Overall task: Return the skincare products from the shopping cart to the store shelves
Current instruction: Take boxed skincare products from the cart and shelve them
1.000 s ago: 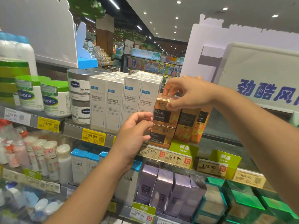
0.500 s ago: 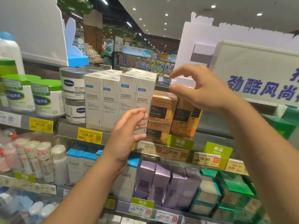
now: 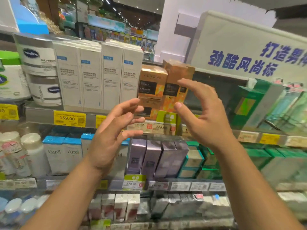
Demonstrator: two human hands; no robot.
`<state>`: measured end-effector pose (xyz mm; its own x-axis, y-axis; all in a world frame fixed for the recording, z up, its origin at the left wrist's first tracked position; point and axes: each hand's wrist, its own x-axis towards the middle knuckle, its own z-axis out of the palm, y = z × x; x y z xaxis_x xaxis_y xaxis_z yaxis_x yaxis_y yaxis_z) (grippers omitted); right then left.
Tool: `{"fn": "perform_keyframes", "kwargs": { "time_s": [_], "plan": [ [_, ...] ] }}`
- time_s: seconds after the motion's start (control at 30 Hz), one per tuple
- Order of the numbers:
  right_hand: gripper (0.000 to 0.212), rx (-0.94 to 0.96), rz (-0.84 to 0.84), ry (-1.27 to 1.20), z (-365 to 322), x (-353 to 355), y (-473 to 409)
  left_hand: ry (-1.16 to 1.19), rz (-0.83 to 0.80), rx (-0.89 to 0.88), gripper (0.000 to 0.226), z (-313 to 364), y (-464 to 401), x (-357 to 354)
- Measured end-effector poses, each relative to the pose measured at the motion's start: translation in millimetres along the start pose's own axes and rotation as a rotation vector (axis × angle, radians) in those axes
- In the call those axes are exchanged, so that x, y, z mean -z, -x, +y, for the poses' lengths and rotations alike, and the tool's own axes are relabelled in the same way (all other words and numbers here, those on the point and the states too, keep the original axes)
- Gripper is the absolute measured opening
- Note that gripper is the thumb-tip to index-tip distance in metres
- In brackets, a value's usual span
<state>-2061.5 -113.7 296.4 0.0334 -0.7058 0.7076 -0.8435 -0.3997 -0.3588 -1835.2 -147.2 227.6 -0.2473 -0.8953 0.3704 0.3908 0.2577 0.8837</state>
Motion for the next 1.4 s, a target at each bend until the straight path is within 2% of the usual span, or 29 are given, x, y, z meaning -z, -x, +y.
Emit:
{"fn": "perform_keyframes", "kwargs": {
  "time_s": [0.17,0.37,0.67,0.83,0.9,0.97,1.07,1.17,1.4],
  "plan": [
    [0.044,-0.121,0.034,-0.051,4.0,2.2,65.0,0.056,-0.074,0.064,0.077,-23.4,23.6,-16.7],
    [0.043,-0.378,0.124,-0.217,8.8,35.6,141.1,0.099,-0.221,0.161,0.098,-44.9,51.0,-60.4],
    [0.045,-0.683,0.199,-0.276,10.9,141.5,269.9,0.131,-0.469,0.286,0.097,-73.5,114.9,-193.4],
    [0.044,-0.844,0.317,-0.339,13.6,202.9,364.1,0.105,-0.633,0.37,0.079,-94.8,177.4,-275.9],
    [0.051,-0.877,0.393,-0.385,9.9,222.8,397.9,0.105,-0.704,0.407,0.082,-102.9,205.2,-305.2],
    [0.049,-0.902,0.473,-0.359,5.4,242.8,429.2,0.107,-0.756,0.449,0.085,-108.9,231.2,-333.0],
    [0.047,-0.951,0.499,-0.24,0.3,268.9,473.8,0.084,-0.822,0.501,0.094,-115.3,264.3,-369.6],
    [0.048,-1.026,0.519,-0.211,-3.8,290.1,510.9,0.053,-0.898,0.543,0.081,-120.9,292.9,-399.7],
    [0.044,-1.155,0.577,-0.199,-1.3,317.2,563.7,0.005,-1.039,0.61,0.072,-137.9,328.5,-457.8]
  ]
}}
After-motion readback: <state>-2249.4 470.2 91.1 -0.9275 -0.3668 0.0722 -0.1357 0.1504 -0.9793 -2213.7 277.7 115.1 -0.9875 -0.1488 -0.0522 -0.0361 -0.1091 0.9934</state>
